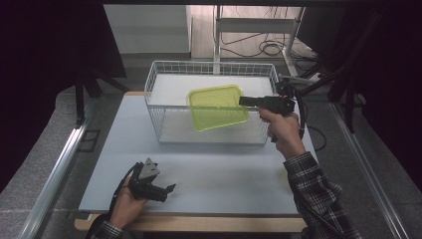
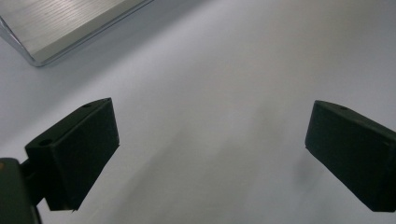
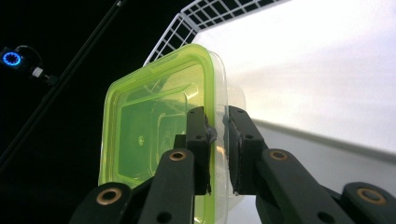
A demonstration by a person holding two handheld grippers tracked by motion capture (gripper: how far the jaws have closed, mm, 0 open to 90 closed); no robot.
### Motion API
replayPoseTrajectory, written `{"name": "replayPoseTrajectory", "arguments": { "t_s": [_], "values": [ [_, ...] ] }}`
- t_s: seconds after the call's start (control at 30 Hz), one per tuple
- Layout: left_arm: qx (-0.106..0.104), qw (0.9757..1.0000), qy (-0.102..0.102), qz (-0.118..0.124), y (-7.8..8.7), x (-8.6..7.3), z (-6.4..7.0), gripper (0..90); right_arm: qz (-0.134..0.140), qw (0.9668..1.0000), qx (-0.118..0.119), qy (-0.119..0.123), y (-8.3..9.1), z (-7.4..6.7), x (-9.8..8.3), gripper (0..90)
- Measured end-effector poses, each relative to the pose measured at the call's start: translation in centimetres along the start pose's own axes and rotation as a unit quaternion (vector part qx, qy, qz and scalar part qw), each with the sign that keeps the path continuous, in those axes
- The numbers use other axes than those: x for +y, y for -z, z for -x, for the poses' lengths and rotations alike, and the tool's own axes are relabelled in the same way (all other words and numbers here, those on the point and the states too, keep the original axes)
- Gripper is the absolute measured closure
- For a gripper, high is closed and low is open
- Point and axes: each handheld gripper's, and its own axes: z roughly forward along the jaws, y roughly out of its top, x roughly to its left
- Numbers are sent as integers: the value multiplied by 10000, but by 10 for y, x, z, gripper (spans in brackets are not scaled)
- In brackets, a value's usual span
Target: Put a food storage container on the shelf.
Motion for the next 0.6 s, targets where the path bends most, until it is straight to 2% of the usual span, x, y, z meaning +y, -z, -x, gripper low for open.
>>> {"name": "replayPoseTrajectory", "arguments": {
  "t_s": [0.47,0.6],
  "values": [
    [-3,10000,-13,0,0,0,0,28,251,9994,-226,16,-8,-2,23,797],
    [-4,10000,-20,-3,0,0,0,28,345,9987,-384,44,-13,-2,31,797]
  ]
}}
